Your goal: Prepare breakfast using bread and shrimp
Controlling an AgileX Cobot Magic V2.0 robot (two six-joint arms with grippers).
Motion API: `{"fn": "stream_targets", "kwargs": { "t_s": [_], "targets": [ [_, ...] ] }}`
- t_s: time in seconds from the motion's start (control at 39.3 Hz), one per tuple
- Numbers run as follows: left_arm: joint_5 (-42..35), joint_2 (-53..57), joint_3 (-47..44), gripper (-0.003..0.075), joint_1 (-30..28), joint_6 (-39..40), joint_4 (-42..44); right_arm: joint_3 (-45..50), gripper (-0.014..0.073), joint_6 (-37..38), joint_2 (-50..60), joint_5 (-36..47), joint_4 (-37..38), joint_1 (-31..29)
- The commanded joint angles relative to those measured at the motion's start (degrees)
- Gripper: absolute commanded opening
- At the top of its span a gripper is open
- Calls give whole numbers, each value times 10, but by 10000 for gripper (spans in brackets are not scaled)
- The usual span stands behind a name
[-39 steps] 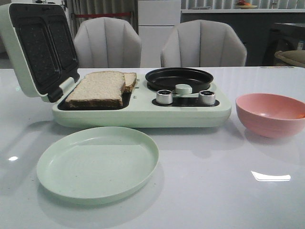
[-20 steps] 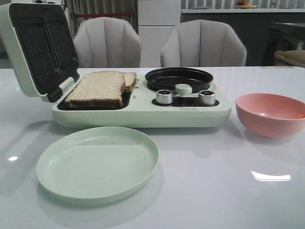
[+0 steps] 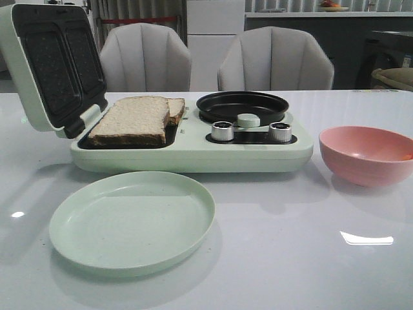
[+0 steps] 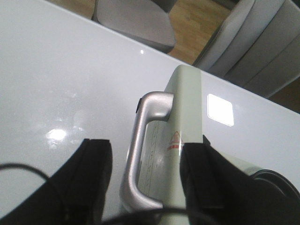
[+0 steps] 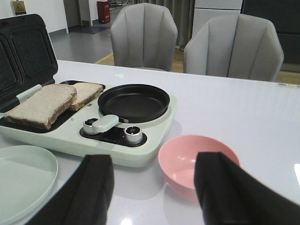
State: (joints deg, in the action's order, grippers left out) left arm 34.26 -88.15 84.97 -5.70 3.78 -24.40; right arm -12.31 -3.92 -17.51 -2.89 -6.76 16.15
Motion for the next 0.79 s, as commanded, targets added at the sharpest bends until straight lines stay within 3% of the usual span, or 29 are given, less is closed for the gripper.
{"fn": "stream_targets", "kwargs": {
  "t_s": [0.0, 0.28, 0.61, 0.76],
  "targets": [
    [10, -12, 42, 387, -11, -2, -42, -16, 484, -1, -4, 50, -1, 0],
    [20, -67, 45, 387, -25, -89, -175, -16, 484, -1, -4, 50, -1, 0],
    [49, -111, 44, 387, -25, -107, -187, -16, 484, -1, -4, 50, -1, 0],
    [68, -130, 44, 387, -25, -160, -252, -16, 484, -1, -4, 50, -1, 0]
  ]
}}
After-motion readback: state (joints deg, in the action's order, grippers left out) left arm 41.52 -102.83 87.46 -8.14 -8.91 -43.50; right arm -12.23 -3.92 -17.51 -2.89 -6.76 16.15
